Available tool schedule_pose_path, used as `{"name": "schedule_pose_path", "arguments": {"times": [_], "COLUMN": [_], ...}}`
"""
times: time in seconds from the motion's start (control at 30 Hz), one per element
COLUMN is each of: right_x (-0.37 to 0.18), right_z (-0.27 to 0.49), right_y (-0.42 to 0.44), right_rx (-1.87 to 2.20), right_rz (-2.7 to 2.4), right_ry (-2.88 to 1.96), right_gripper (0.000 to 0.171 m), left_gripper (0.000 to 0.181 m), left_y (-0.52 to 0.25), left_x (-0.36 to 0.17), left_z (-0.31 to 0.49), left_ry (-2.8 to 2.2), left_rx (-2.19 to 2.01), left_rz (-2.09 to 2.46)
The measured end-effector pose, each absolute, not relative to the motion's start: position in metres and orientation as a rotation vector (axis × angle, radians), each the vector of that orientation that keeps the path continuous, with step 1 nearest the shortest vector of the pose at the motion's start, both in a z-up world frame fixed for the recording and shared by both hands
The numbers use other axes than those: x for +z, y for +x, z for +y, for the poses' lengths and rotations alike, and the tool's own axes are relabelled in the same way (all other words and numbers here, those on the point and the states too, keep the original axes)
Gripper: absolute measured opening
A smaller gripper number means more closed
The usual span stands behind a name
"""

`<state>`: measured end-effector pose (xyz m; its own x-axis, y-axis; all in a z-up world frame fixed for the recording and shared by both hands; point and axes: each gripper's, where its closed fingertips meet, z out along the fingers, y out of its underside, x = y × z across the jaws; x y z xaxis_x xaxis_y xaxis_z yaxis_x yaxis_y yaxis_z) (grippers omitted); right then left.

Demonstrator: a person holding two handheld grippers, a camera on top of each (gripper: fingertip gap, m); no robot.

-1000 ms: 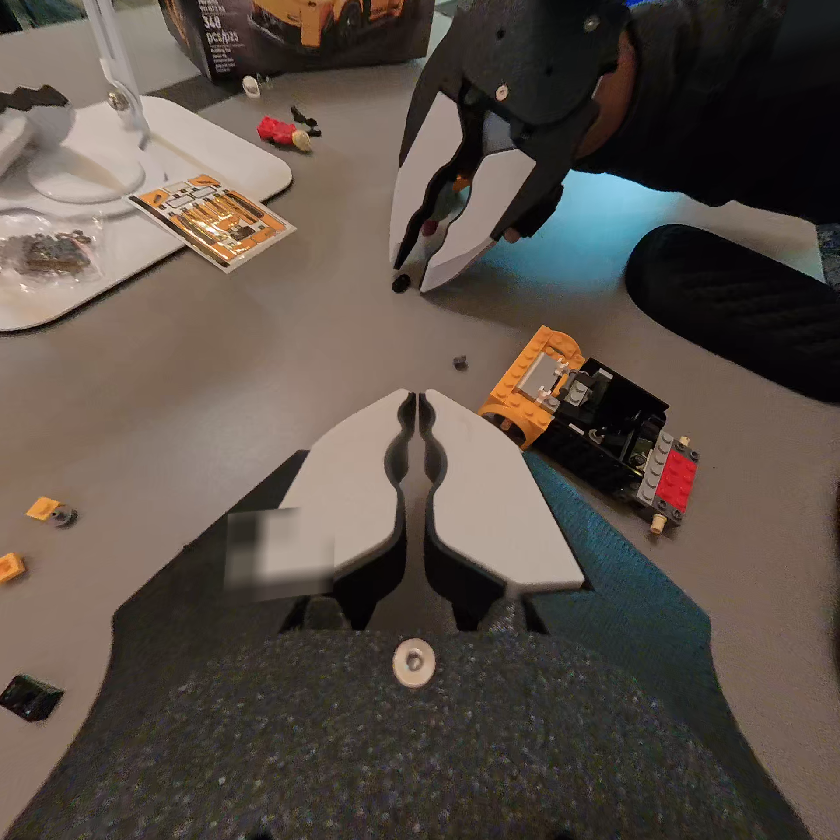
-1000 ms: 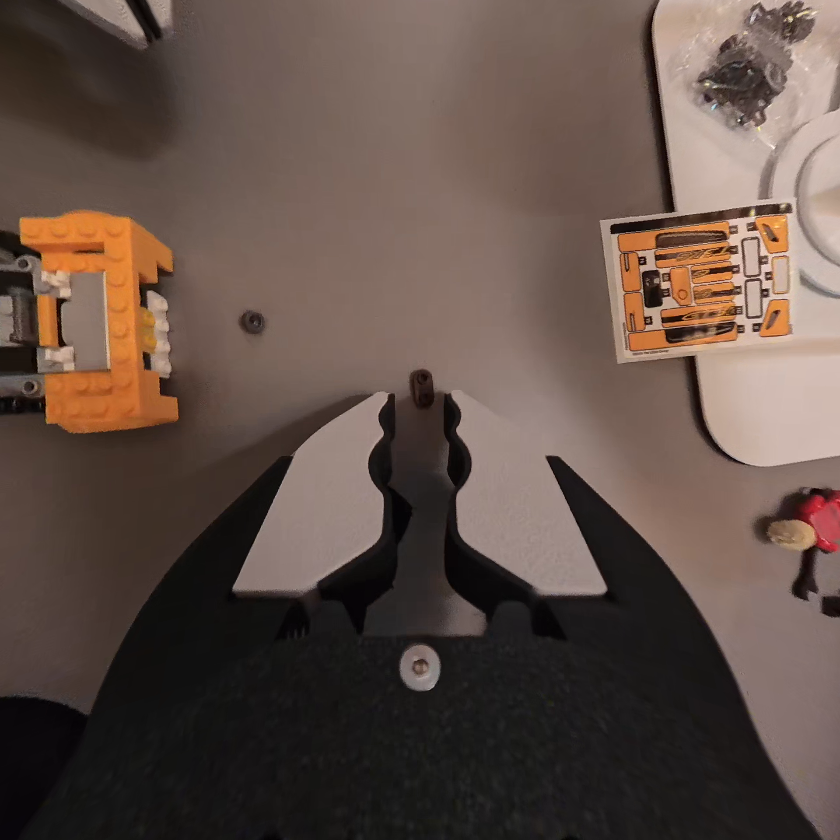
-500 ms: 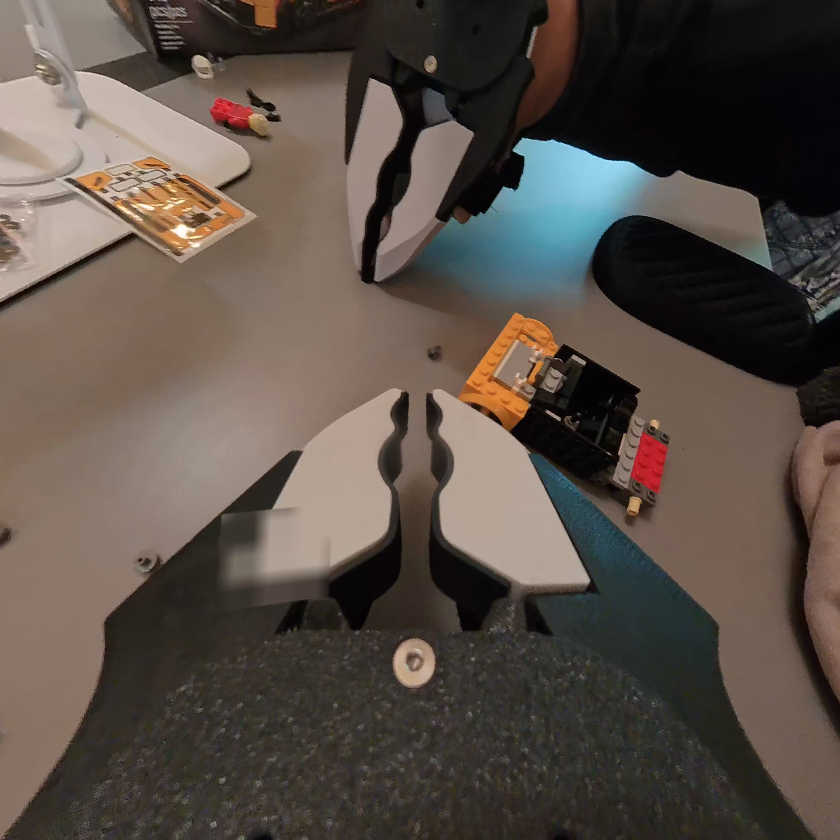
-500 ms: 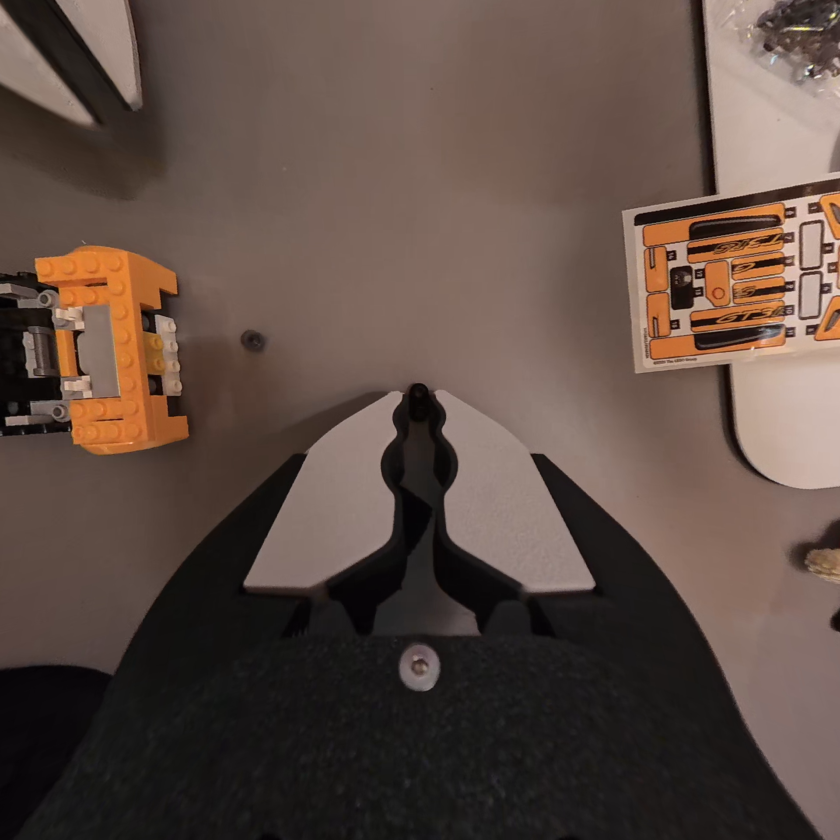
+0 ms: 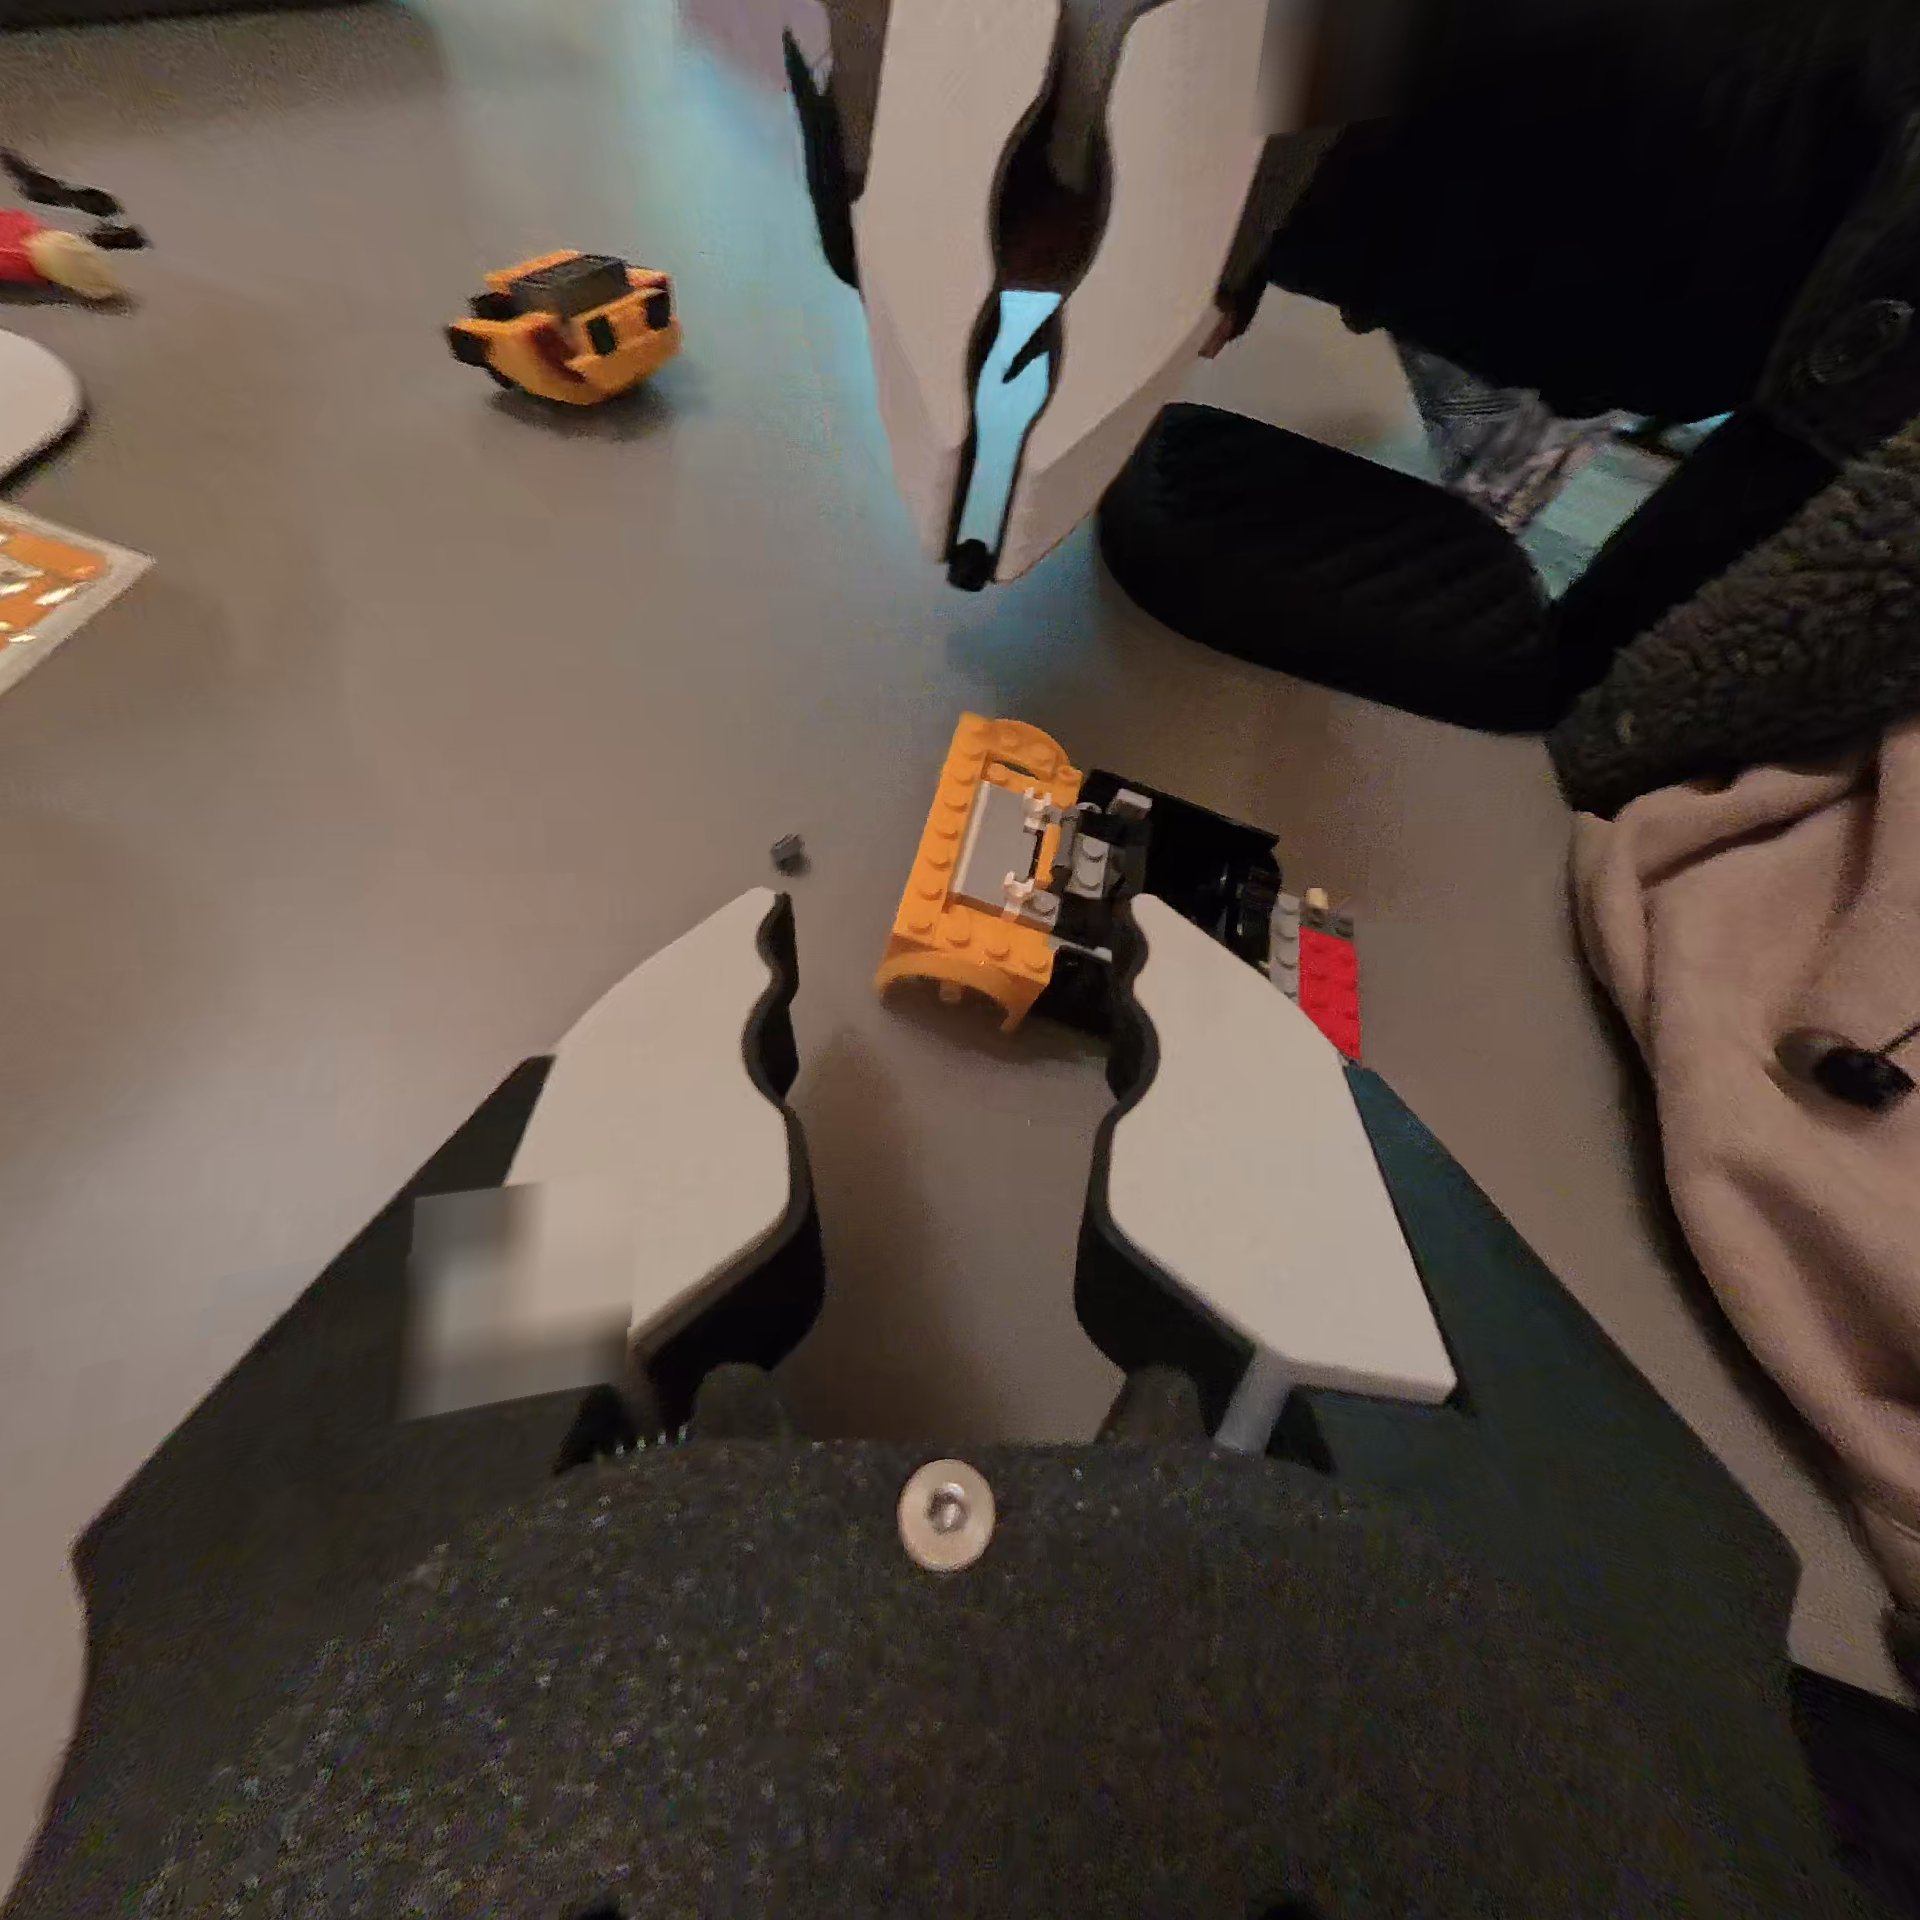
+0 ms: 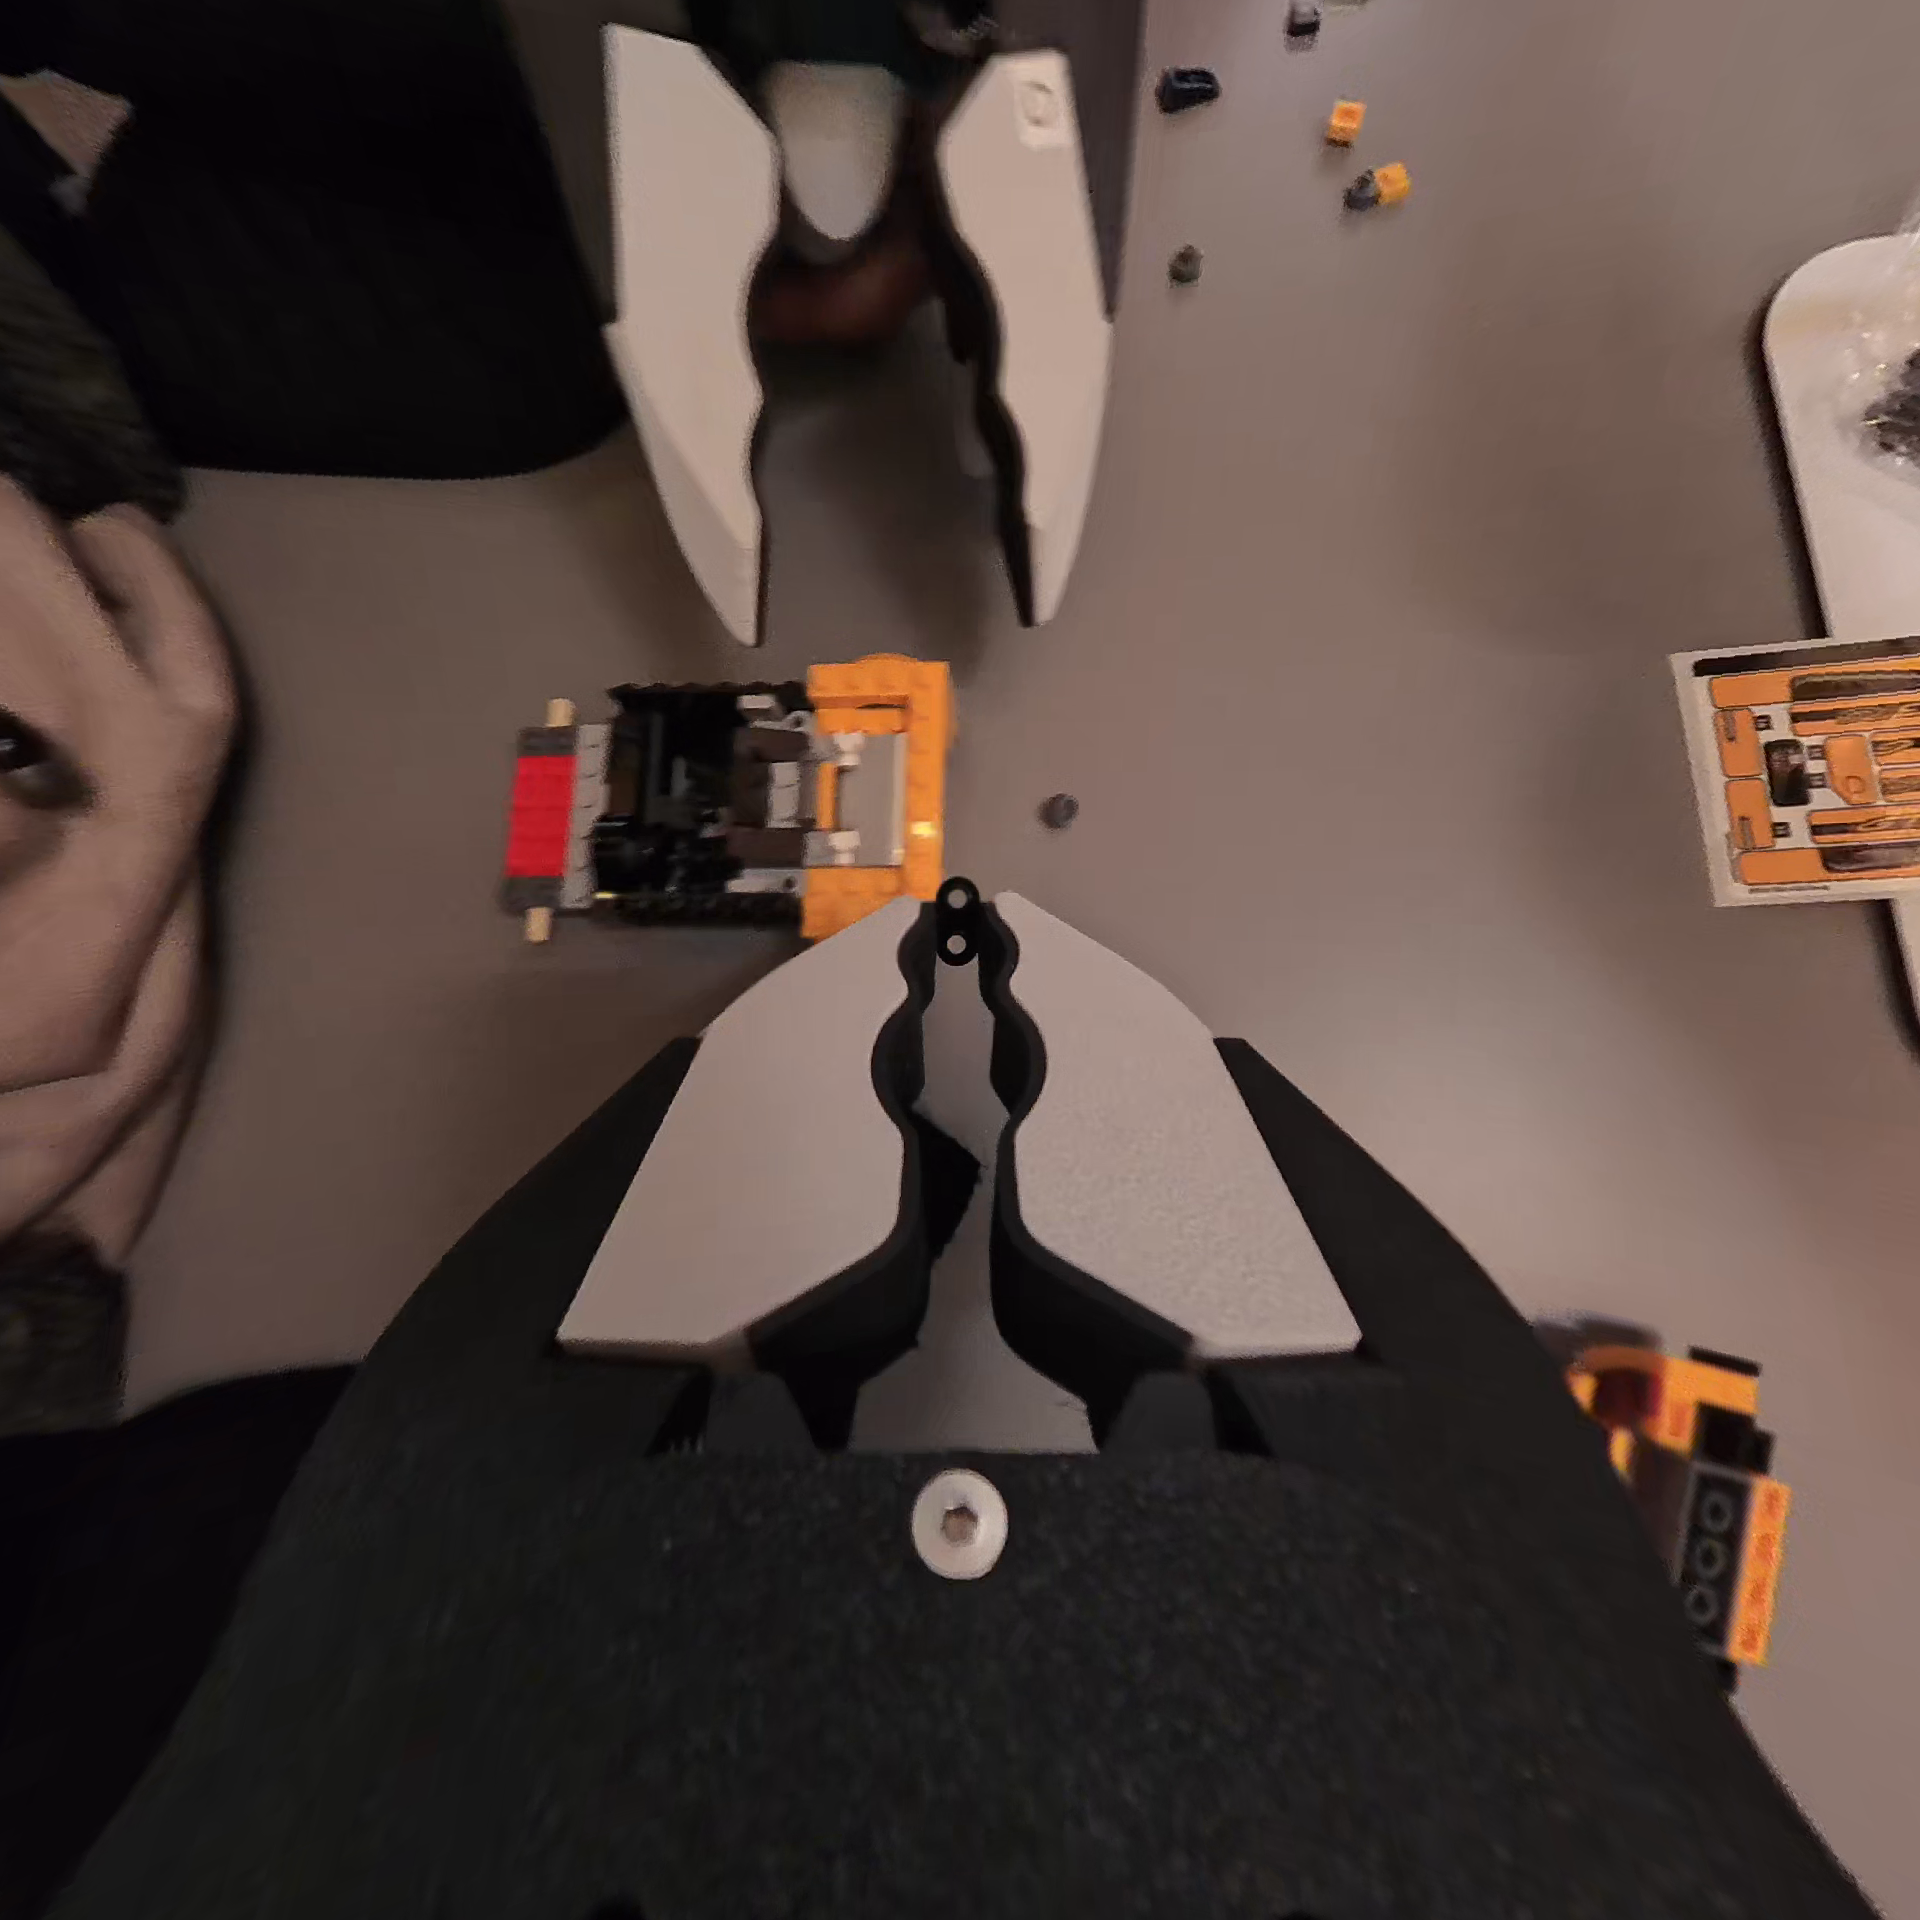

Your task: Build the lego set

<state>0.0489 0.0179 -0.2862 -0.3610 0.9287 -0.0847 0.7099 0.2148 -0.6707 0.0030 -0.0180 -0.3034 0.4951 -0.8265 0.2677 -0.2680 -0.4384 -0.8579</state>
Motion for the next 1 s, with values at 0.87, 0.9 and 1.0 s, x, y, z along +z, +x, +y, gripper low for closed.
{"name": "schedule_pose_path", "arguments": {"times": [0.87, 0.9, 1.0], "right_x": [-0.281, -0.285, -0.299], "right_z": [-0.014, -0.016, -0.018], "right_y": [0.047, 0.042, 0.031], "right_rx": [0.896, 0.871, 0.808], "right_rz": [-2.136, -2.177, -2.28], "right_ry": [-1.562, -1.552, -1.548], "right_gripper": [0.007, 0.007, 0.007], "left_gripper": [0.031, 0.031, 0.032], "left_y": [0.024, 0.023, 0.02], "left_x": [-0.319, -0.317, -0.315], "left_z": [-0.033, -0.033, -0.033], "left_ry": [-2.121, -2.113, -2.095], "left_rx": [-0.798, -0.805, -0.823], "left_rz": [0.854, 0.854, 0.842]}}
